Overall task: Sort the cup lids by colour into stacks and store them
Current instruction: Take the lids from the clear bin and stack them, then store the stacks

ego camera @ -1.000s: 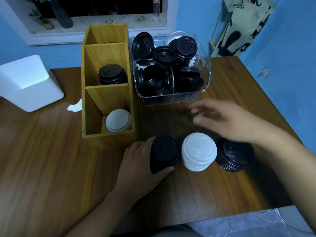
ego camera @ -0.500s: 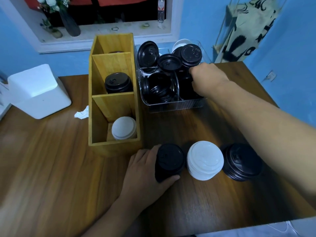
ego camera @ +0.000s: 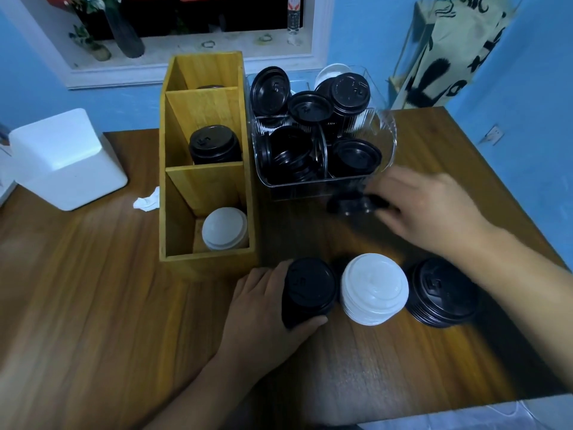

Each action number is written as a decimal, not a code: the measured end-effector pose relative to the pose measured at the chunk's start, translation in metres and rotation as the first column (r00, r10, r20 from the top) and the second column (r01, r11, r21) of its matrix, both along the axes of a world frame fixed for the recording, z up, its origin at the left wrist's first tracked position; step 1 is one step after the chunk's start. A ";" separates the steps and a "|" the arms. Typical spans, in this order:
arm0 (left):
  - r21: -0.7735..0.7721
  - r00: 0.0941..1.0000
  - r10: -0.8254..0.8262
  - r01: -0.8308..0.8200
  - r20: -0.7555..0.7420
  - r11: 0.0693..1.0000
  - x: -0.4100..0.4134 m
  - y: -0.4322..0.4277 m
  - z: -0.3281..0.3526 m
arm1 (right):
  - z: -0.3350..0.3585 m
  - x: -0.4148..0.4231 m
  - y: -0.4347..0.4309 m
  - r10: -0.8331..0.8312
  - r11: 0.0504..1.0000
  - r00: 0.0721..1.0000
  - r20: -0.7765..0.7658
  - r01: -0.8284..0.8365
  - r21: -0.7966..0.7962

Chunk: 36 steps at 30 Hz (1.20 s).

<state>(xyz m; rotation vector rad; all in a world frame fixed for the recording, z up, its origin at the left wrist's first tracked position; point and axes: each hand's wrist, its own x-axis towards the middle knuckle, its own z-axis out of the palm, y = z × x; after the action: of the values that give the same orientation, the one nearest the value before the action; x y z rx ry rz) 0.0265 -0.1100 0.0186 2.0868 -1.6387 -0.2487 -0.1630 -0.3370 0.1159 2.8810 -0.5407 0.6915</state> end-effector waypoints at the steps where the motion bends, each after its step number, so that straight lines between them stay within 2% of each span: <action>1: -0.002 1.000 -0.001 0.001 -0.002 1.000 0.000 0.000 0.000 | -0.012 -0.004 -0.003 0.016 1.000 0.999 -0.052 -0.016 -0.002; 4: 0.003 1.000 0.001 -0.001 -0.008 1.000 0.000 0.001 0.001 | -0.037 -0.012 -0.021 -0.042 0.996 0.986 -0.164 0.053 0.068; 6: 0.005 1.000 0.002 -0.002 -0.007 1.000 -0.001 0.001 0.001 | -0.048 -0.019 -0.028 -0.059 0.979 0.966 -0.252 0.105 0.173; 10: 0.013 1.000 0.006 -0.006 -0.003 1.000 -0.001 0.001 0.002 | -0.052 -0.032 -0.031 0.038 0.902 0.913 -0.407 0.144 0.406; 12: 0.013 1.000 0.008 -0.008 0.000 1.000 -0.001 0.001 0.001 | -0.047 -0.037 -0.036 0.062 0.847 0.919 -0.390 0.158 0.507; 14: 0.009 1.000 0.010 -0.010 0.004 1.000 -0.001 0.001 0.001 | -0.041 -0.039 -0.043 0.040 0.818 0.951 -0.306 0.145 0.556; 17: 0.000 1.000 0.012 -0.012 0.011 1.000 -0.001 0.000 0.000 | -0.038 -0.033 -0.048 0.006 0.808 0.967 -0.254 0.145 0.571; 21: 0.006 1.000 0.016 -0.016 0.004 1.000 -0.001 0.000 0.000 | -0.040 -0.013 -0.043 -0.013 0.776 0.936 -0.352 0.231 0.586; 22: 0.007 1.000 0.014 -0.014 0.003 1.000 -0.001 0.001 0.000 | -0.040 -0.008 -0.039 -0.062 0.777 0.908 -0.415 0.305 0.551; 24: 0.013 1.000 0.011 -0.011 -0.002 1.000 0.000 0.001 -0.001 | -0.042 0.003 -0.031 -0.206 0.807 0.812 -0.546 0.456 0.375; 26: 0.025 1.000 0.011 -0.011 -0.006 1.000 0.000 0.001 -0.001 | -0.046 0.011 -0.026 -0.262 0.815 0.752 -0.604 0.508 0.280; 27: 0.025 1.000 0.012 -0.012 -0.009 1.000 0.000 0.001 -0.001 | -0.048 0.011 -0.027 -0.225 0.817 0.768 -0.599 0.484 0.313; 29: 0.017 1.000 0.013 -0.012 -0.013 1.000 0.000 0.001 0.000 | -0.045 0.007 -0.030 -0.057 0.796 0.830 -0.555 0.373 0.476; 31: 0.008 1.000 0.010 -0.010 -0.009 1.000 0.000 0.000 -0.001 | -0.038 -0.002 -0.034 0.114 0.708 0.860 -0.497 0.280 0.648; 32: 0.002 1.000 0.009 -0.009 -0.005 1.000 0.000 0.001 -0.001 | -0.035 -0.007 -0.035 0.145 0.656 0.880 -0.453 0.257 0.709; 34: -0.006 1.000 0.008 -0.008 0.000 1.000 0.000 0.001 -0.001 | -0.034 -0.012 -0.033 0.076 0.619 0.920 -0.383 0.258 0.742; 36: -0.014 1.000 0.006 -0.006 0.002 1.000 0.000 0.000 -0.001 | -0.037 -0.011 -0.028 -0.075 0.666 0.913 -0.400 0.344 0.662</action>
<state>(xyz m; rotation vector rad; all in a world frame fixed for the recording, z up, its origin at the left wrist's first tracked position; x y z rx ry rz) 0.0264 -0.1097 0.0177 2.0820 -1.6305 -0.2332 -0.1743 -0.3648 0.0787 3.4105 -1.3301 -0.1384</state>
